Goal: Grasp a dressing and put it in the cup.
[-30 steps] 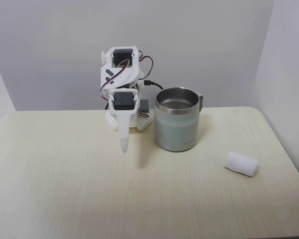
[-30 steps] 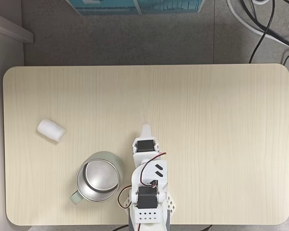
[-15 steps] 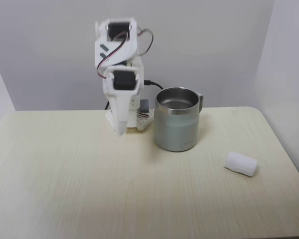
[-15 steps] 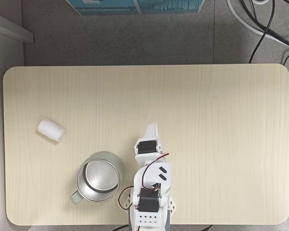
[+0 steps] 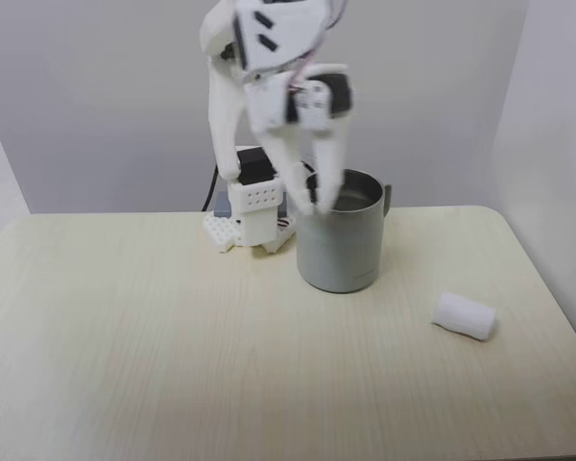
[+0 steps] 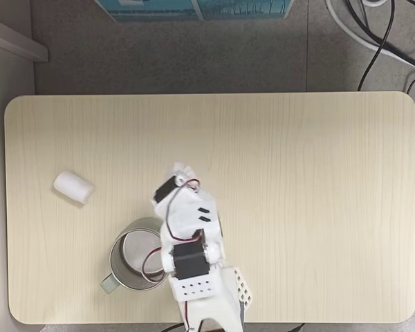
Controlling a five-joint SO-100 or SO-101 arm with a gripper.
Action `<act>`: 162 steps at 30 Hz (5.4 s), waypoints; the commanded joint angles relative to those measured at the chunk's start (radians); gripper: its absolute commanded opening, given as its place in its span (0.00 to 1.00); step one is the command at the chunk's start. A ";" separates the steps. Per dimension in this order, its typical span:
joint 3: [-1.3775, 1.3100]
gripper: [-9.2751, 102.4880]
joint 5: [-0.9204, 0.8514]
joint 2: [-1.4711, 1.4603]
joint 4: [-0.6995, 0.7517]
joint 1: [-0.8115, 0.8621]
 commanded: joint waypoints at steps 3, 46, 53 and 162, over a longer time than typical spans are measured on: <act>0.132 0.15 -0.118 0.132 0.086 -0.152; 0.851 0.29 -0.485 1.215 0.173 -0.545; 0.927 0.29 -0.485 1.316 0.173 -0.534; -0.566 0.24 -0.454 -0.661 0.176 -0.617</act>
